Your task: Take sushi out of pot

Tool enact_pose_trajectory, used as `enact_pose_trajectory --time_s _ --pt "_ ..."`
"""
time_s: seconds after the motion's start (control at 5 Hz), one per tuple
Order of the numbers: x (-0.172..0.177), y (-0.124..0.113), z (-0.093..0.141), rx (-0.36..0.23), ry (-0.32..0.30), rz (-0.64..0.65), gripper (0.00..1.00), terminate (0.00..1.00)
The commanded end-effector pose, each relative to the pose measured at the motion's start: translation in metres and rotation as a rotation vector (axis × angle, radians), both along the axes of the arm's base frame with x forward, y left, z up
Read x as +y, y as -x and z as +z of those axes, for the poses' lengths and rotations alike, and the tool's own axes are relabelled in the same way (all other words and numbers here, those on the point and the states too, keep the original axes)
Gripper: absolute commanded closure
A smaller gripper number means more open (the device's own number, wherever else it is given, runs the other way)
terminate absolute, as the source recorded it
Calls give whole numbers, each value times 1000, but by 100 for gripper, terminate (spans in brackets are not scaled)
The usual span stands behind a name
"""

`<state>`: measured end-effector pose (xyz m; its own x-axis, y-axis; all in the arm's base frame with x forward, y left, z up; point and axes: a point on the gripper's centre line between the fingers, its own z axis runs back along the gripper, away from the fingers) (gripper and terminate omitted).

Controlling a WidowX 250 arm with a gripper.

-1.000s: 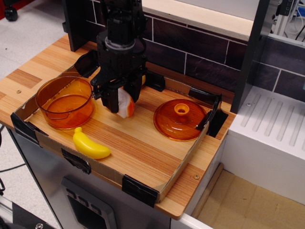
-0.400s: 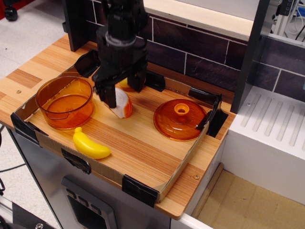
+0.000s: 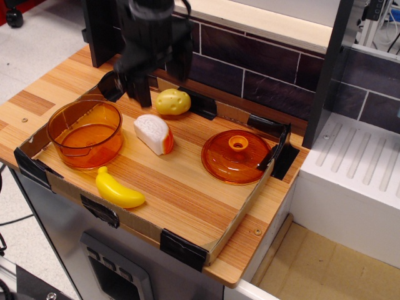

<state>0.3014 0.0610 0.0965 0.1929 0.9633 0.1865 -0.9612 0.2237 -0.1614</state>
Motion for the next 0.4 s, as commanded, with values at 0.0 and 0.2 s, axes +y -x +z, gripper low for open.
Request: enact_pose_trajectory --time_s 0.0,0.2 --pt "-1 12 45 -80 12 -1 0 0" --pt "-1 12 45 -80 12 -1 0 100"
